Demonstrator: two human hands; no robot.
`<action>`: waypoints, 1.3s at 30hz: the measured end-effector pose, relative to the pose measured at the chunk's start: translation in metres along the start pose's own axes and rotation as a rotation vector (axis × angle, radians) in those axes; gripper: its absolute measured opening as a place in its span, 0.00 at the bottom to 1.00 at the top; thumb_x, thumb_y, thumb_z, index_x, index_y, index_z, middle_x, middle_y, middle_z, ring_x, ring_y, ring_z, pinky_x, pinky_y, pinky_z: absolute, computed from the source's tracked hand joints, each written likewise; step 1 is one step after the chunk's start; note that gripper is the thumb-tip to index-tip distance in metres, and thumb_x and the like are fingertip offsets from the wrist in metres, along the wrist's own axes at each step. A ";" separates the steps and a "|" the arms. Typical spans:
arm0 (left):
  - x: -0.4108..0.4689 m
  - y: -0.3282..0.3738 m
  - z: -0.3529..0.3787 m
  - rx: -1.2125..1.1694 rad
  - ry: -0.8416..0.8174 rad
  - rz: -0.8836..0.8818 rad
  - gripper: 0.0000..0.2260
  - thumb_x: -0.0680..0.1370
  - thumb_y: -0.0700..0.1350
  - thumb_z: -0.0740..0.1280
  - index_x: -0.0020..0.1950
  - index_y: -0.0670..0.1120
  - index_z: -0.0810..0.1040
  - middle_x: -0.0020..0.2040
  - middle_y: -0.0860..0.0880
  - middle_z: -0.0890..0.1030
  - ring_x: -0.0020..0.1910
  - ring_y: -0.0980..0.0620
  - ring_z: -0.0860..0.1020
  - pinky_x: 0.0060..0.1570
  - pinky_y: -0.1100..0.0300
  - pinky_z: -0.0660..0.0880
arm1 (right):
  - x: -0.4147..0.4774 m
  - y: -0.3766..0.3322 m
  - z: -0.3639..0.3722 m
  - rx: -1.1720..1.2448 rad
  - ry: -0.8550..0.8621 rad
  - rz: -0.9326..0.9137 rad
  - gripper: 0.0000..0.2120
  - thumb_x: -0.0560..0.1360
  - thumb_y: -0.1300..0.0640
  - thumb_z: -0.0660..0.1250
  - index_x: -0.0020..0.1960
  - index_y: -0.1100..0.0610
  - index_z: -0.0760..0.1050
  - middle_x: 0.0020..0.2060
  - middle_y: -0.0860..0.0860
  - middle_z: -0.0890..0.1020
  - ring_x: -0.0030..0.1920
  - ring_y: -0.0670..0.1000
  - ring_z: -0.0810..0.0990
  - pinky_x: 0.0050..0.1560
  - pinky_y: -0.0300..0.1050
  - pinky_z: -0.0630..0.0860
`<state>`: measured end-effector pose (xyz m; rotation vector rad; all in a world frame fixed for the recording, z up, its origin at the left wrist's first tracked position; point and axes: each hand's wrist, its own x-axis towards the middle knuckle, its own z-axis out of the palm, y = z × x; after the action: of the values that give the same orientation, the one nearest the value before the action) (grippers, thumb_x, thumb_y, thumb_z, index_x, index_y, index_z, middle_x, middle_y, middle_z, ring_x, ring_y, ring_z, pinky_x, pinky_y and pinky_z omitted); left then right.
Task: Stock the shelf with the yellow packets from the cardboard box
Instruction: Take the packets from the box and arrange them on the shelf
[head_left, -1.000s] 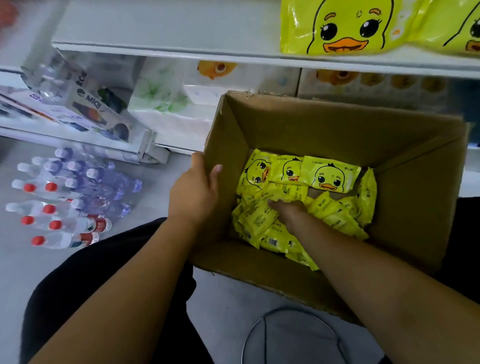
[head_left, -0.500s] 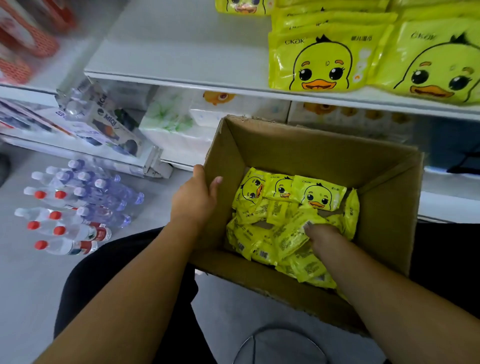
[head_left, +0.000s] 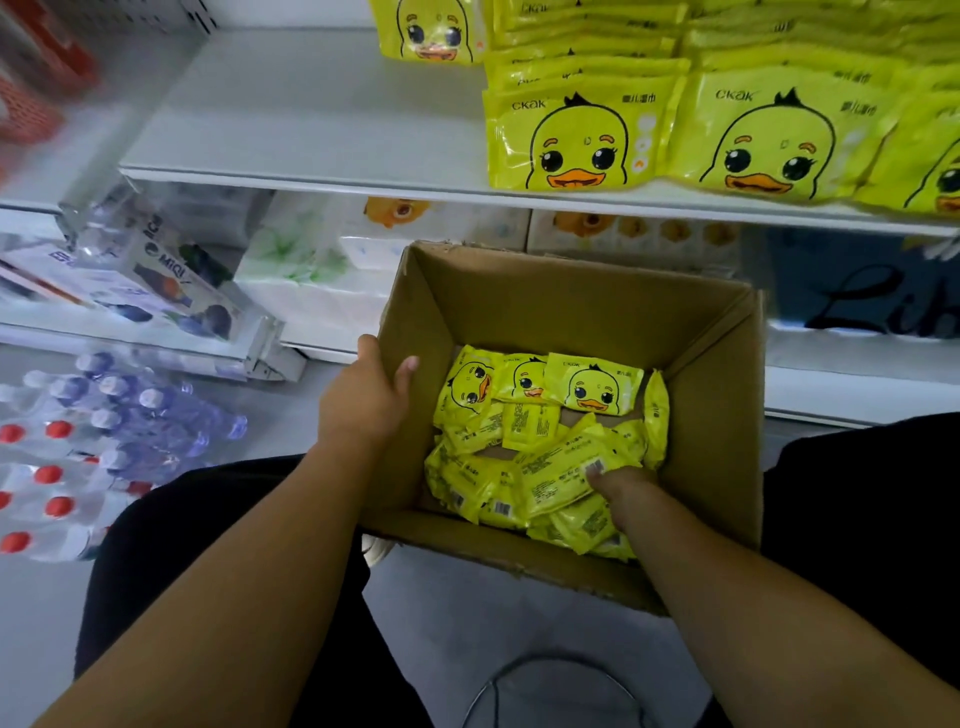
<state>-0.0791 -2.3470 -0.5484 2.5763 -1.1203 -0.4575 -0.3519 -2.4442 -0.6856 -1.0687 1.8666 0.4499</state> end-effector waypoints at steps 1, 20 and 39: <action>0.001 0.000 0.000 0.008 -0.001 0.001 0.19 0.84 0.58 0.61 0.57 0.42 0.65 0.50 0.34 0.80 0.52 0.31 0.78 0.44 0.46 0.71 | -0.003 0.002 0.001 0.018 0.025 -0.035 0.39 0.81 0.34 0.52 0.78 0.64 0.59 0.76 0.61 0.65 0.74 0.61 0.68 0.66 0.48 0.71; -0.020 0.063 -0.033 -0.438 0.239 0.090 0.31 0.79 0.52 0.72 0.77 0.43 0.65 0.74 0.43 0.69 0.75 0.43 0.66 0.70 0.52 0.64 | -0.130 -0.050 -0.061 0.941 -0.225 -0.402 0.16 0.74 0.55 0.75 0.38 0.59 0.70 0.42 0.52 0.81 0.60 0.53 0.77 0.69 0.56 0.67; -0.079 0.096 -0.082 -1.345 -0.369 0.161 0.17 0.77 0.47 0.70 0.65 0.47 0.79 0.60 0.45 0.85 0.60 0.45 0.84 0.64 0.43 0.78 | -0.237 -0.033 -0.144 0.820 -0.103 -0.951 0.19 0.73 0.42 0.69 0.60 0.50 0.79 0.55 0.45 0.85 0.61 0.47 0.80 0.63 0.47 0.73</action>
<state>-0.1603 -2.3395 -0.4230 1.2385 -0.6700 -1.1614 -0.3508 -2.4430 -0.4068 -1.1424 1.0604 -0.7363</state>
